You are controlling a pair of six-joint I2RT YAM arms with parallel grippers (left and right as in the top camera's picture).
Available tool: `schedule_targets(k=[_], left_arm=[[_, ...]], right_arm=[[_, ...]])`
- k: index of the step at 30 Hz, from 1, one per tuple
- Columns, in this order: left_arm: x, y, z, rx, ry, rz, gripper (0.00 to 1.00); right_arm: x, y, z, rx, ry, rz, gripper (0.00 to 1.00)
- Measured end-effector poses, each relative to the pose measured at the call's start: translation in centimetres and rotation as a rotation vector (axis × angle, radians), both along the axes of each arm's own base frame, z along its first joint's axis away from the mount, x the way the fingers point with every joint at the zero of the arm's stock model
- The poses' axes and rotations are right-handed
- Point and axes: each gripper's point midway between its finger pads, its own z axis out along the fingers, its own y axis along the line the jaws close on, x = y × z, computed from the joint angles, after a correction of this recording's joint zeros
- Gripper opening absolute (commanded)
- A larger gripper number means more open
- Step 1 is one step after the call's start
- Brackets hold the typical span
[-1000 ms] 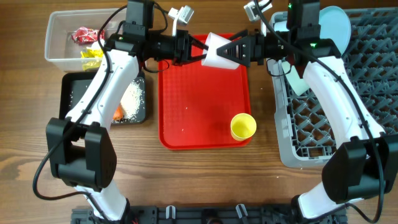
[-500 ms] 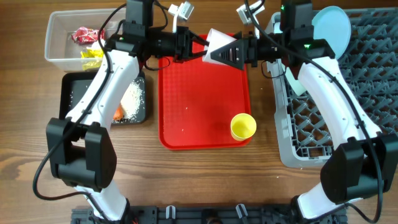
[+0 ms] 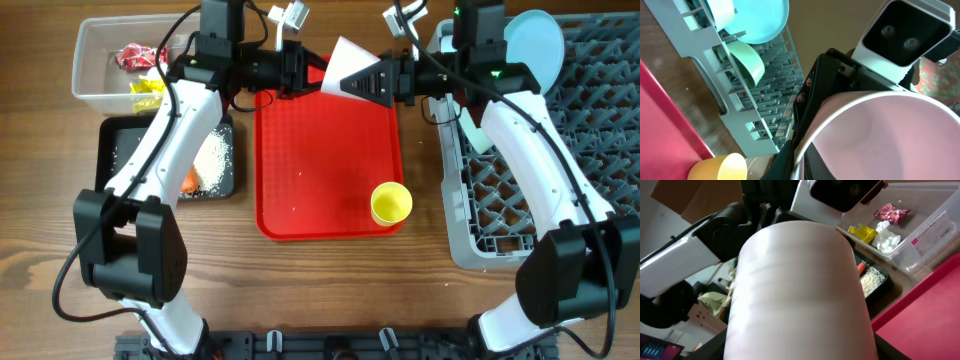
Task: Sort waste into correct bins and load items into the dishwasher rack
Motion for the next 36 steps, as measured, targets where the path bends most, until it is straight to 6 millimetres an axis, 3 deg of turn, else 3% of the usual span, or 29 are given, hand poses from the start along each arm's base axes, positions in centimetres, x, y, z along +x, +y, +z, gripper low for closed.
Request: schedule_targets(k=[2, 3, 4, 7, 14, 18, 22, 24, 26, 30, 31, 36], left_arm=[[0.0, 0.0, -0.1, 0.003, 0.007, 0.003, 0.74], [0.1, 0.0, -0.1, 0.005, 0.007, 0.006, 0.98], [0.1, 0.0, -0.2, 0.01, 0.006, 0.011, 1.0], [0.8, 0.4, -0.5, 0.029, 0.012, 0.044, 1.0], [1.6, 0.7, -1.6, 0.087, 0.025, 0.104, 1.0], [2.3, 1.9, -4.7, 0.233, 0.104, 0.219, 1.0], [3.3, 4.8, -8.8, 0.47, 0.17, 0.388, 1.0], [3.6, 6.7, -10.7, 0.595, 0.186, 0.469, 1.0], [3.8, 8.3, -11.8, 0.689, 0.191, 0.529, 1.0], [4.1, 10.0, -12.7, 0.78, 0.184, 0.591, 1.0], [4.2, 10.3, -12.8, 0.795, 0.181, 0.602, 1.0], [4.1, 10.8, -13.1, 0.822, 0.183, 0.617, 1.0]], right_arm=[[0.2, 0.0, 0.0, -0.004, -0.012, -0.008, 0.48], [0.3, 0.0, 0.1, -0.003, -0.019, -0.007, 0.47], [0.3, 0.0, 0.1, -0.001, -0.023, -0.008, 0.45], [0.7, -0.8, 0.5, 0.013, -0.032, -0.018, 0.43], [3.4, -5.3, 0.0, -0.011, -0.017, -0.156, 0.39], [5.2, -8.2, -2.7, -0.126, 0.07, -0.319, 0.38], [5.5, -11.7, -5.5, -0.325, 0.151, -0.509, 0.38], [5.0, -13.6, -5.4, -0.414, 0.163, -0.6, 0.39], [4.2, -15.9, -4.0, -0.496, 0.159, -0.703, 0.39], [2.0, -20.8, -1.1, -0.623, 0.162, -0.895, 0.4], [1.3, -22.9, -0.6, -0.673, 0.179, -0.968, 0.4], [-0.6, -28.9, -2.2, -0.798, 0.306, -1.14, 0.4]])
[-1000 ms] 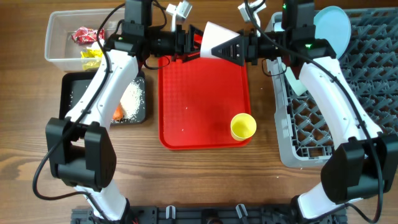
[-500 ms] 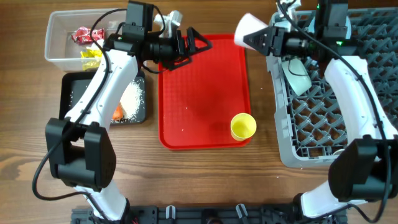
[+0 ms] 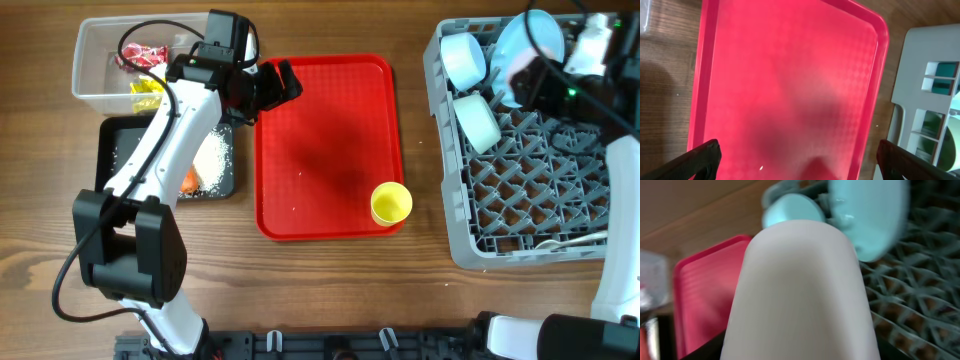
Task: Sort waste into correct bins and load items into the dishwasher rack
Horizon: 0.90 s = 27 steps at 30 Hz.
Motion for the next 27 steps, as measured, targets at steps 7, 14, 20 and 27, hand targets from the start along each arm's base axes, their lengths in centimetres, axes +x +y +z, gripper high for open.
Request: schedule_targets(k=[7, 14, 20, 27], left_arm=[[-1.0, 0.4, -0.6, 0.018, 0.047, 0.003, 1.0], [-1.3, 0.4, -0.7, 0.021, 0.062, 0.003, 1.0], [-1.4, 0.4, -0.8, 0.022, 0.065, 0.003, 1.0], [-1.4, 0.4, -0.8, 0.022, 0.065, 0.003, 1.0]], right_arm=[[-2.2, -6.5, -3.6, -0.017, 0.162, -0.205, 0.4], [-2.1, -7.6, -9.9, 0.041, 0.363, -0.221, 0.39], [-2.5, -7.9, -12.6, 0.045, 0.464, -0.227, 0.39], [-2.7, -8.0, -14.1, 0.051, 0.513, -0.227, 0.39]])
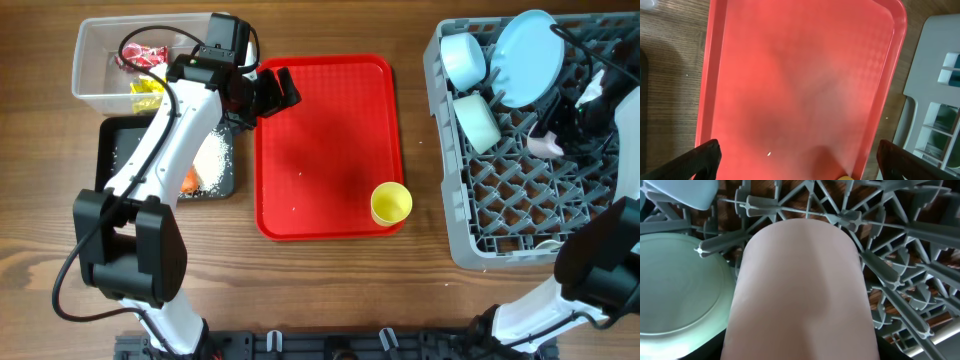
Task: Sort waste into correct bins and load items into the dishwasher rack
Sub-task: 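Lower the pink cup upside down into the rack and release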
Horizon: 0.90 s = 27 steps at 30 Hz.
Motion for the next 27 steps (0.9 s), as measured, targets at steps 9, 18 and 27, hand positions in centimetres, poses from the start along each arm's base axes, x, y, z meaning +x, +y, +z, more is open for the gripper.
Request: schedule_targets(k=[9, 18, 27], left_arm=[[0.0, 0.0, 0.0, 0.0, 0.001, 0.0, 1.0], [0.0, 0.0, 0.0, 0.0, 0.001, 0.0, 1.0], [0.0, 0.0, 0.0, 0.0, 0.001, 0.0, 1.0]], right_arm=[[0.3, 0.1, -0.6, 0.003, 0.007, 0.005, 0.59], [0.6, 0.9, -0.6, 0.003, 0.008, 0.029, 0.75], [0.4, 1.0, -0.6, 0.006, 0.015, 0.03, 0.74]])
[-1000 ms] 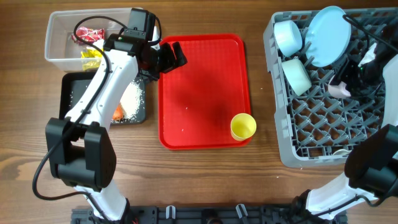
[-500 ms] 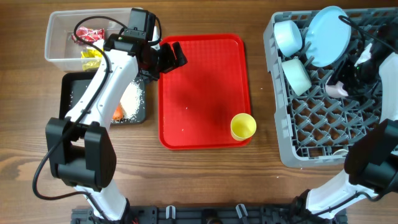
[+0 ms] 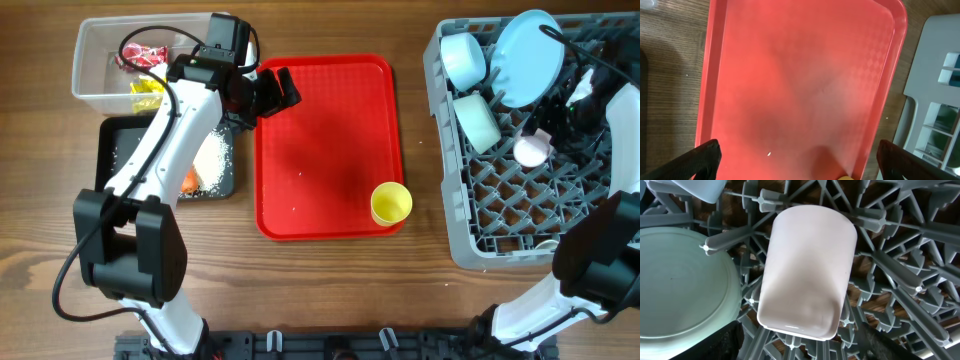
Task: Sort waste into correct bins and load items into the dishwasher rack
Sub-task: 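Lower the pink cup upside down into the rack and release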
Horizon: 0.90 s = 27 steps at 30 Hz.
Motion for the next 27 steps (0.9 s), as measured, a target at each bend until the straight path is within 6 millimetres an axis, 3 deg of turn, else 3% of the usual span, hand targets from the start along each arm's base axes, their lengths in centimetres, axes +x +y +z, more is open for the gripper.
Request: schedule_targets(k=[10, 15, 27], left_arm=[[-0.1, 0.0, 0.0, 0.001, 0.004, 0.0, 1.0], [-0.1, 0.0, 0.0, 0.001, 0.004, 0.0, 1.0], [-0.4, 0.1, -0.2, 0.004, 0.019, 0.0, 1.0]], right_arm=[[-0.9, 0.3, -0.1, 0.013, 0.036, 0.006, 0.56], [-2.7, 0.4, -0.1, 0.003, 0.114, 0.01, 0.56], [-3.1, -1.8, -0.1, -0.119, 0.145, -0.017, 0.57]])
